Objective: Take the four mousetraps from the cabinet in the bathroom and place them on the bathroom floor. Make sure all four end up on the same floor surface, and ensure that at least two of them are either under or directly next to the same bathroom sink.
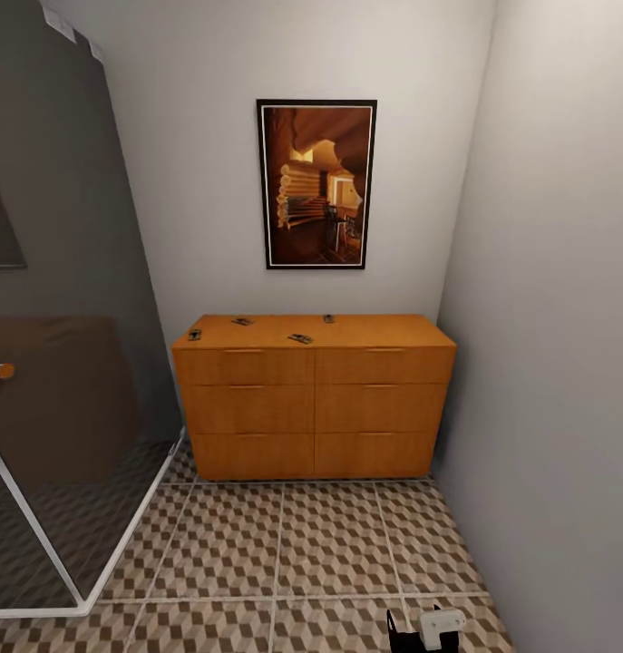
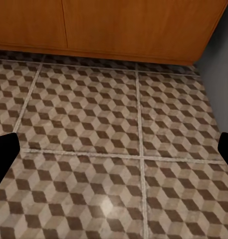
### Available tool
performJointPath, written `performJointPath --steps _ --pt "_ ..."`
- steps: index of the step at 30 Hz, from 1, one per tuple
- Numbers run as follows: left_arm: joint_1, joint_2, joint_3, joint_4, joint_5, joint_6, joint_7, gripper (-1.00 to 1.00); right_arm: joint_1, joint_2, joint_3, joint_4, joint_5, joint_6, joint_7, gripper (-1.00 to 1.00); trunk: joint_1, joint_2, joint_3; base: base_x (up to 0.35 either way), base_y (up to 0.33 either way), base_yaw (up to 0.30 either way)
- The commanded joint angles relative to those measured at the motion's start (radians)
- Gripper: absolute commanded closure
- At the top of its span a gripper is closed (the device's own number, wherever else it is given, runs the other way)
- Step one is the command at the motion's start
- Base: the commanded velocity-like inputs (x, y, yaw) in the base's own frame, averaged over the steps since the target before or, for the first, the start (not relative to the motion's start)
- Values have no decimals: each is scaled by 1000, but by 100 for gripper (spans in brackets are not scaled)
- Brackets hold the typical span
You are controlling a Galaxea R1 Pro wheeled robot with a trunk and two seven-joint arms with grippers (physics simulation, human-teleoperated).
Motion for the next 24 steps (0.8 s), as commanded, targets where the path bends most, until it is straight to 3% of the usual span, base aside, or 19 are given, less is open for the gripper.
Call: performJointPath --steps 1,24 --pt "-1 0 0 1 0 -3 2 -100 -1 0 6 1 8 -1 -10 -100 0 -1 -1 2 0 0" --pt "-1 0 0 10 0 -4 2 -100 -1 -3 5 4 9 5 -9 -100 0 -1 -1 0 0 0"
